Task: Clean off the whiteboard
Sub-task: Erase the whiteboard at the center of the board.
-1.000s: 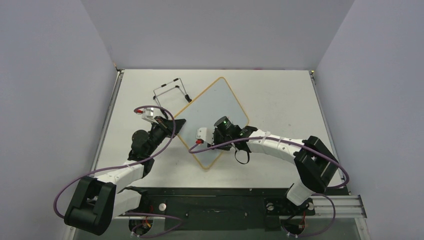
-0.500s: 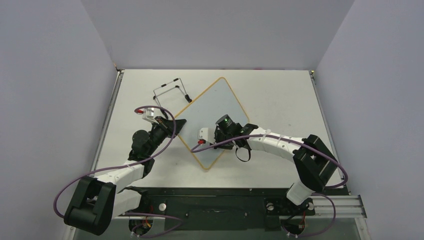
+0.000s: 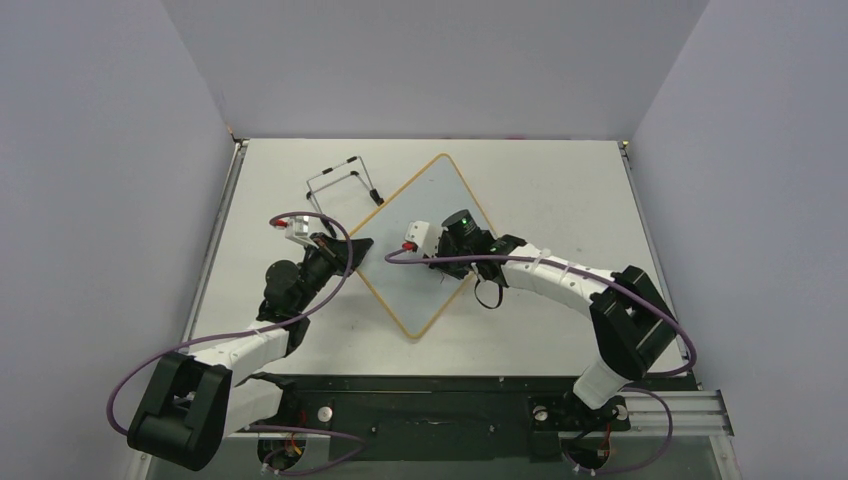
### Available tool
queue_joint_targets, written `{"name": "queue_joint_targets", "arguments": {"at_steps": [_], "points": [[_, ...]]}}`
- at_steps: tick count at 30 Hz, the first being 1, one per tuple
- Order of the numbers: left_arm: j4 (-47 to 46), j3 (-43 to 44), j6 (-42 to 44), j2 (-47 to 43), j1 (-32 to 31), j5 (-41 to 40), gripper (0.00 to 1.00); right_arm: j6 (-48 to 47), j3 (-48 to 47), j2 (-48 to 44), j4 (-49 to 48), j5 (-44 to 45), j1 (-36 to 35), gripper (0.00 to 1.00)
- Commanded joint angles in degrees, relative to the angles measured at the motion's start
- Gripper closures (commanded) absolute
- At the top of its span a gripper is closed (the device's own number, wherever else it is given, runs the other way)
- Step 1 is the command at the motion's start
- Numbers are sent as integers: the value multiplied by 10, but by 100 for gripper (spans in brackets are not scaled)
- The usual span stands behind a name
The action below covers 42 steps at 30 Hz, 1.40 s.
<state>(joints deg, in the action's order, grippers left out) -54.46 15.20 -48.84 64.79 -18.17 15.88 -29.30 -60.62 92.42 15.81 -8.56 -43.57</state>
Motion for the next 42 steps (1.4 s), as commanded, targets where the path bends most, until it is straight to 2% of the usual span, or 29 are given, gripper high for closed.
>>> {"name": "queue_joint_targets", "arguments": {"at_steps": [1, 5, 8, 11, 14, 19, 25, 30, 33, 36, 39, 42], "points": [[-72, 24, -31, -23, -14, 32, 100, -62, -3, 9, 28, -7, 17, 100], [-67, 27, -28, -25, -14, 32, 100, -126, -13, 30, 113, -85, 5, 100], [-68, 26, -28, -24, -14, 33, 100, -122, -17, 25, 110, -98, -17, 100], [-69, 26, -28, -25, -14, 34, 100, -70, -32, 18, 76, -106, -25, 100], [-70, 26, -26, -22, -14, 39, 100, -13, -40, 5, 31, -78, -17, 100], [-83, 25, -27, -12, -14, 49, 100, 41, -23, -6, -28, -30, 26, 100], [-90, 27, -24, -5, -14, 60, 100, -11, -17, 30, 14, -41, 56, 100], [-89, 27, -19, -3, -14, 64, 100, -53, -28, 38, 67, -92, 25, 100], [-85, 28, -16, -5, -14, 66, 100, -23, -47, 26, 57, -94, -5, 100], [-84, 29, -16, -5, -14, 68, 100, 44, -58, 15, 12, -58, -7, 100], [-84, 29, -18, -9, -14, 70, 100, 109, -61, 14, -29, -19, 23, 100], [-79, 27, -16, -15, -14, 68, 100, 113, -51, 18, -34, -12, 51, 100]]}}
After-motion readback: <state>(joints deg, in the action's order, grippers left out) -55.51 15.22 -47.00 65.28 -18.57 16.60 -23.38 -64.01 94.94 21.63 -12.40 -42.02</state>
